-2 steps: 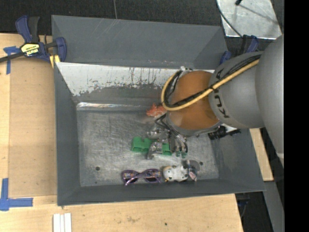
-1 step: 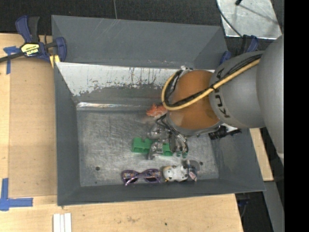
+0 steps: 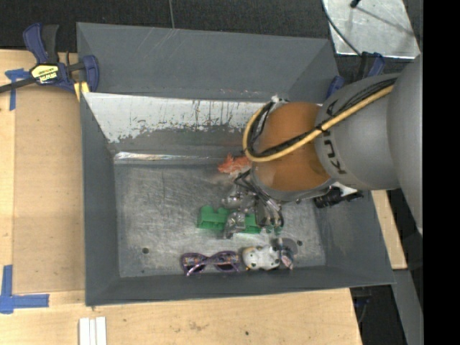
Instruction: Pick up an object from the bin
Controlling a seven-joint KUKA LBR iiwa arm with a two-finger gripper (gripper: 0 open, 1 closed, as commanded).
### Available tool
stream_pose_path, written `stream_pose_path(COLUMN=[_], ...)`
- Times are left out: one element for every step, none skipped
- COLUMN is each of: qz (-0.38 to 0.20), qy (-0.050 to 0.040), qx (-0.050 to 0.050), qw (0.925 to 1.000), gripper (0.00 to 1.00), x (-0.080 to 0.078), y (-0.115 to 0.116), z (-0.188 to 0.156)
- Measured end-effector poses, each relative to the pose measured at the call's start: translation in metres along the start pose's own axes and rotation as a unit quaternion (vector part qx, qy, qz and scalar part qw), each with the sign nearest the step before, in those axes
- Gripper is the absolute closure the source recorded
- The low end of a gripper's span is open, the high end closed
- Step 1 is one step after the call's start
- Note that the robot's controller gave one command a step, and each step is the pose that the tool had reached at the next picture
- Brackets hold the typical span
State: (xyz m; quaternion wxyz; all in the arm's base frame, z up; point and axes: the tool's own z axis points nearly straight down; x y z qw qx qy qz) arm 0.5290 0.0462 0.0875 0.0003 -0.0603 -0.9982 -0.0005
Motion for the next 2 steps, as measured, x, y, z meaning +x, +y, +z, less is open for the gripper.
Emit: stream_pose_path(qz=[0.0,0.0], qy=[0.0019,0.0016], qx=[0.001,0.001], qw=[1.0,1.0], gripper=[1.0,1.0], x=[0.001,0.0], y=[0.0,0.0], z=[-0.02,-0.042])
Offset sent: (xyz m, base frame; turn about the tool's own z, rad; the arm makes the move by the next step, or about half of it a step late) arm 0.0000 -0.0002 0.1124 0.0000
